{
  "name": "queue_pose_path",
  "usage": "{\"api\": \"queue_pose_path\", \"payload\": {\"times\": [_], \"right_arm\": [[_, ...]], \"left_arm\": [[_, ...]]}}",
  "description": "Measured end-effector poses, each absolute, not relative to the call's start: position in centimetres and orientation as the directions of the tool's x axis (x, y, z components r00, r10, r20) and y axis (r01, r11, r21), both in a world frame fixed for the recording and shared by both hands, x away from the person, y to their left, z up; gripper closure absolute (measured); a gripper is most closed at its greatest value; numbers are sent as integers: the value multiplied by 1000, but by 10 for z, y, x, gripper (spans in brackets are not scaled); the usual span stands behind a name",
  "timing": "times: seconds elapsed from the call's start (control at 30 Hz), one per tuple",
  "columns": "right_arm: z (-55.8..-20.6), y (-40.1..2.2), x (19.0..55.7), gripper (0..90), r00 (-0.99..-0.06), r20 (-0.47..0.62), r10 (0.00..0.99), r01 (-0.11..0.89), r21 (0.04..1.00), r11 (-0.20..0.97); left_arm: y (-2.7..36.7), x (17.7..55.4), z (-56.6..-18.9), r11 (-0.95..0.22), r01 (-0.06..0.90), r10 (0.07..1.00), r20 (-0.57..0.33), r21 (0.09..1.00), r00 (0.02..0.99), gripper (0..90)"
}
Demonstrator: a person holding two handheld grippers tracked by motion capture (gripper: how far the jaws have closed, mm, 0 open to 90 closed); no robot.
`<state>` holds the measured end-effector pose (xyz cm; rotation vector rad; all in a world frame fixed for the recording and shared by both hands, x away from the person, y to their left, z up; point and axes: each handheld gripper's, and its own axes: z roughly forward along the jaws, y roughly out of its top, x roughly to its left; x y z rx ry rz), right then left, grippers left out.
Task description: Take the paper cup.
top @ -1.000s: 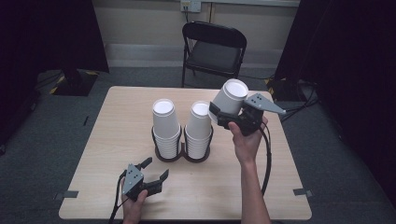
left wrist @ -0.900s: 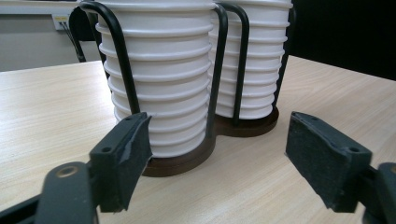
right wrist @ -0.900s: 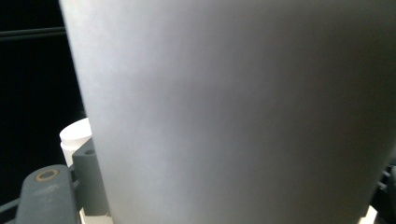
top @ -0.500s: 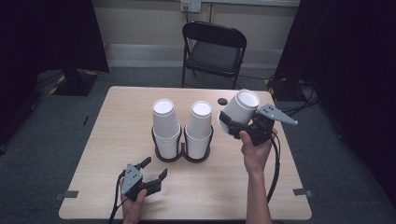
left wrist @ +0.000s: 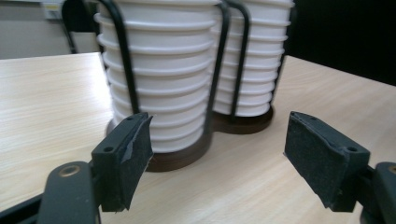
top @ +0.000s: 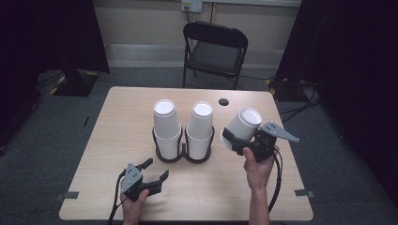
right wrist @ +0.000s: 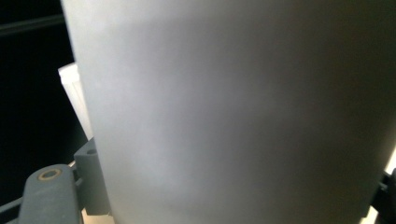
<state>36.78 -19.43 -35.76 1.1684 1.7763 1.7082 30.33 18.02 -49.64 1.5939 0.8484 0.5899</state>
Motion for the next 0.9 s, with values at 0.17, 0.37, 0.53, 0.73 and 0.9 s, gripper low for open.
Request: {"api": "queue_pose_path", "payload": {"times": [0.17, 0.37, 0.53, 0.73, 0.9], "right_arm": [[-374, -194, 354, 155, -550, 255, 795, 306, 948, -93], [-393, -192, 341, 155, -555, 299, 776, 346, 932, -112], [-410, -184, 337, 154, -559, 353, 750, 391, 910, -137], [-422, -178, 333, 153, -561, 403, 723, 422, 891, -169], [-427, -171, 330, 153, -567, 446, 692, 450, 872, -193]], "left_arm": [[178, 303, -495, -67, 202, 778, -76, 977, 624, 239], [168, 302, -491, -50, 202, 748, -98, 978, 656, 228], [157, 304, -489, -49, 192, 718, -99, 980, 689, 253], [150, 305, -485, -49, 163, 701, -82, 985, 708, 259], [144, 306, -480, -38, 131, 658, -74, 991, 749, 254]]}}
